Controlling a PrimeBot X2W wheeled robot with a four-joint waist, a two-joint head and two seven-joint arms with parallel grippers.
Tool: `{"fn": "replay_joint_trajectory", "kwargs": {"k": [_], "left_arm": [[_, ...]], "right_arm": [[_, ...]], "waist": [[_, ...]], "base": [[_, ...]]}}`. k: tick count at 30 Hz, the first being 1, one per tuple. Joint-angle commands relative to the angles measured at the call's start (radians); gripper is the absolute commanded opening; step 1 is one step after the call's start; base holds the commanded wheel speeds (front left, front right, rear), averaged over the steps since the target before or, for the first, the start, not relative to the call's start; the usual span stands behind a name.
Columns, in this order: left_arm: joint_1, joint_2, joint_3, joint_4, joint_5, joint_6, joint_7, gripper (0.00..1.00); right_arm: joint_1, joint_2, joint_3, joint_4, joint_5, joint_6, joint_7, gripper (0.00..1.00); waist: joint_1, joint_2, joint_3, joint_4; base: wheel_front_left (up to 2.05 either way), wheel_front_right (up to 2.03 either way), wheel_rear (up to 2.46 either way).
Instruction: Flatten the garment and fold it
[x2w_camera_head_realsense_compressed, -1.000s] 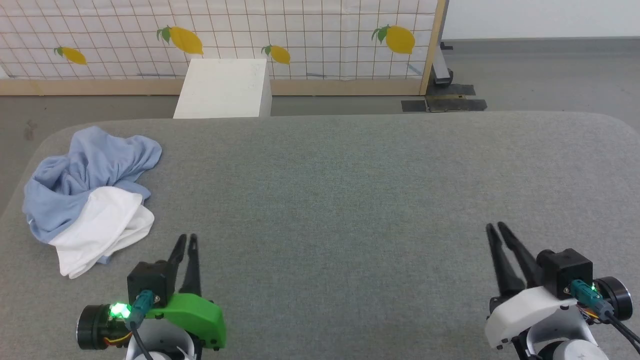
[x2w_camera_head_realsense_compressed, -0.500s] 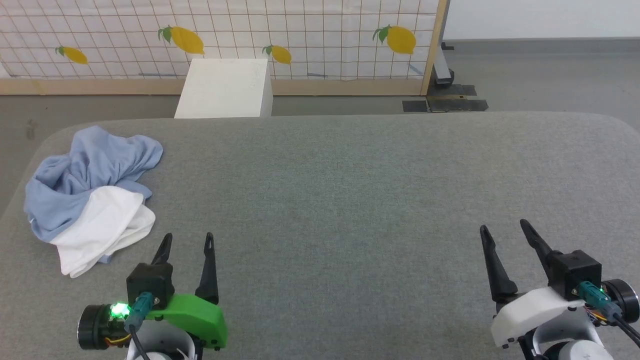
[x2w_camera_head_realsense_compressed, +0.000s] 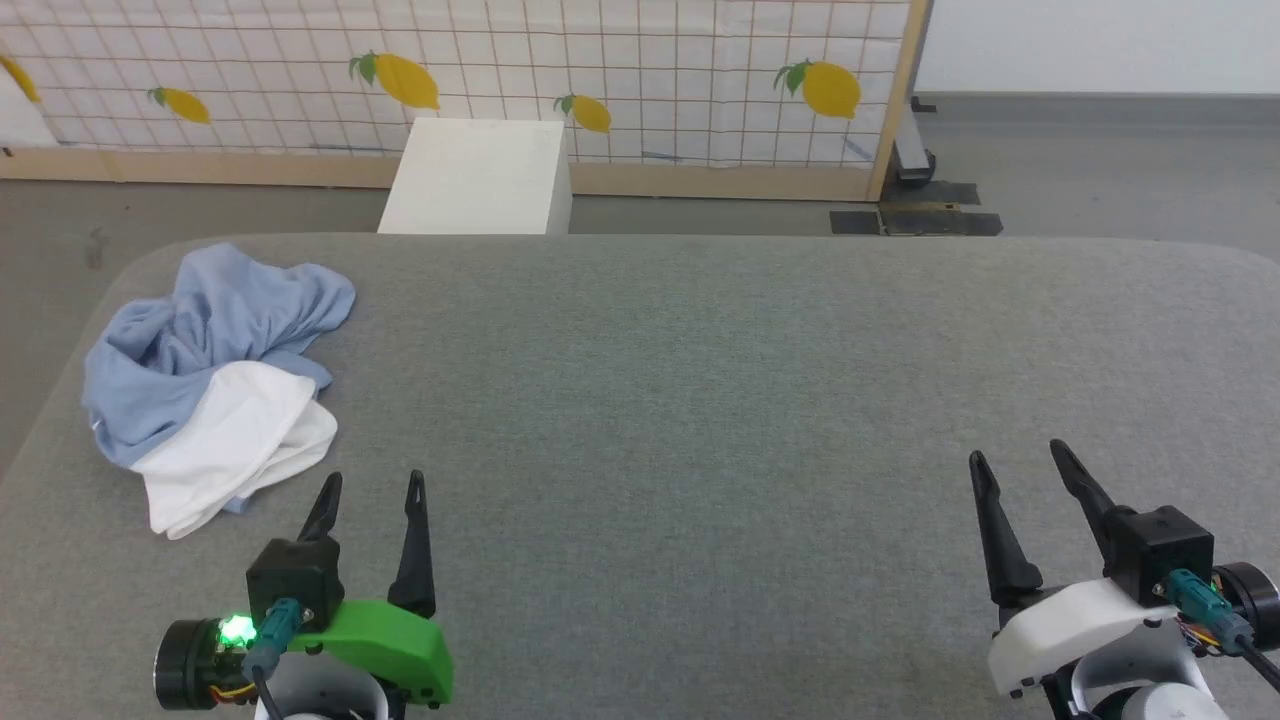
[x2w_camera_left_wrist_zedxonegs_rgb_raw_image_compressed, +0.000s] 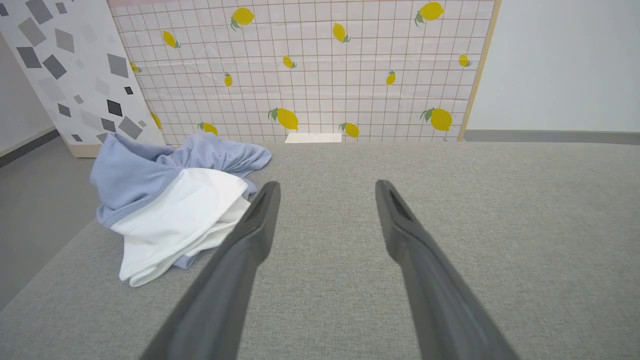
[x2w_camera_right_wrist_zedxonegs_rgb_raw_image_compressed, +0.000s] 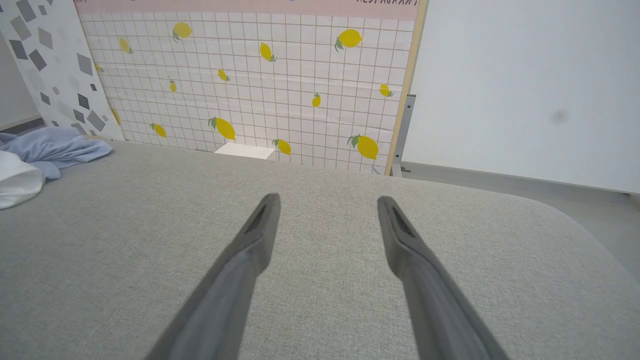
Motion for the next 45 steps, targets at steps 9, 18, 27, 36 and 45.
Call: {"fn": "replay_joint_trajectory", "kwargs": {"k": [9,18,27,36,45], "left_arm": [[0.026,-0.002,0.002,-0.003,-0.018,0.011,-0.027,1.0],[0.04,-0.002,0.004,-0.005,-0.026,0.013,-0.045,1.0],[0.054,-0.003,0.001,-0.002,-0.036,0.018,-0.064,1.0],[0.068,-0.003,0.0,0.0,-0.043,0.021,-0.082,1.0],[0.083,-0.003,0.003,0.007,-0.049,0.021,-0.101,1.0]], "right_arm": [[0.002,0.001,0.009,0.014,0.002,-0.001,-0.028,1.0],[-0.003,0.001,0.029,0.027,0.002,-0.001,-0.046,1.0],[-0.003,0.001,0.053,0.042,0.001,-0.001,-0.064,1.0],[-0.004,0.001,0.071,0.06,0.001,-0.001,-0.083,1.0],[-0.009,0.001,0.09,0.084,0.007,-0.001,-0.101,1.0]], "waist": [[0.0,0.0,-0.007,0.049],[0.0,0.0,-0.012,0.1],[0.0,0.0,-0.016,0.162],[0.0,0.0,-0.019,0.229],[0.0,0.0,-0.031,0.29]], "base": [[0.0,0.0,0.0],[0.0,0.0,0.0],[0.0,0.0,0.0],[0.0,0.0,0.0],[0.0,0.0,0.0]]}}
